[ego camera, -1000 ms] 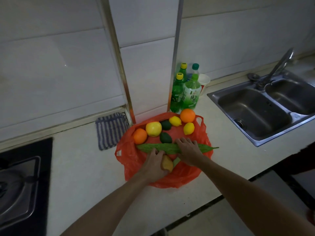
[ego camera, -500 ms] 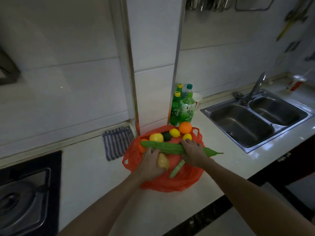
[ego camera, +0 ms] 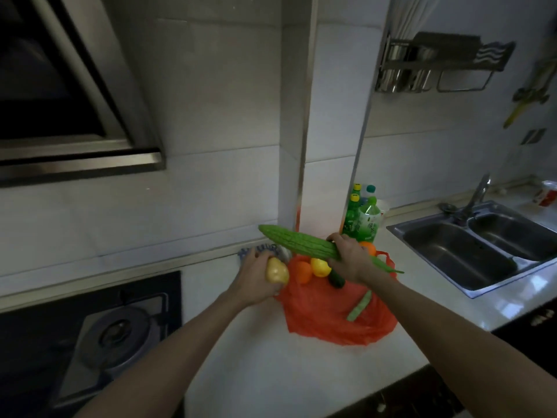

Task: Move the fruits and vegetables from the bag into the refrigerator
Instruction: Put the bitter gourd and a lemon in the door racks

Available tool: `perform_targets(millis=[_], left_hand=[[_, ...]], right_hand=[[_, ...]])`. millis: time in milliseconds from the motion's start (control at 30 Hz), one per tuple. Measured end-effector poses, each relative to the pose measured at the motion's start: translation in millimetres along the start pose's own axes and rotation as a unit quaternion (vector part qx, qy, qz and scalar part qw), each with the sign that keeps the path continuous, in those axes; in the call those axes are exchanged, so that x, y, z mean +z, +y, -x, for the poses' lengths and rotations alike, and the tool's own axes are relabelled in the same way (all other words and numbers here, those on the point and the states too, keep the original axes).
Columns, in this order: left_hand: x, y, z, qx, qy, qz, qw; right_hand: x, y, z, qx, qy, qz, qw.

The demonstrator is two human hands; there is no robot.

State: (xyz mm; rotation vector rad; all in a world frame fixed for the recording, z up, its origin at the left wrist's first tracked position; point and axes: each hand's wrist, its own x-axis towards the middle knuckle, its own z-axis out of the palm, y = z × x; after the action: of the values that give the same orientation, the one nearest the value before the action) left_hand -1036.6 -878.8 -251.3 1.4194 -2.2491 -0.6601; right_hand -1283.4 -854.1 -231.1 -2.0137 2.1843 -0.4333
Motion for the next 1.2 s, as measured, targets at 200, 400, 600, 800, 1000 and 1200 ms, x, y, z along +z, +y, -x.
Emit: perform_targets(millis=[200,400,600,800,1000,1200], left_hand=[[-75,-51,38,-0.045,0.069,-0.013,0.996],[-148,-90,83,-0.104,0.150,-0.036,0.983],[-202,-114,141,-0.179,0.232,-0.072,0.953],[-237,-121,197,-0.245,0.301,-0.089,0.917],[-246,-117,249,-0.298,0.341,-0.118,0.884],[-241,-93,309,-0.356,0.374,-0.133,0.846]], right_hand=[[-1,-91,-19,-0.059,0.007,-0.021,0.998],[9,-179,-36,-0.154,-0.011,-0.031,0.988],[22,-255,-41,-0.231,-0.022,-0.034,0.972],[19,-315,-38,-0.310,-0.044,-0.054,0.948],[19,-347,-15,-0.382,-0.052,-0.097,0.917],[25,-361,11,-0.440,-0.042,-0.107,0.891]])
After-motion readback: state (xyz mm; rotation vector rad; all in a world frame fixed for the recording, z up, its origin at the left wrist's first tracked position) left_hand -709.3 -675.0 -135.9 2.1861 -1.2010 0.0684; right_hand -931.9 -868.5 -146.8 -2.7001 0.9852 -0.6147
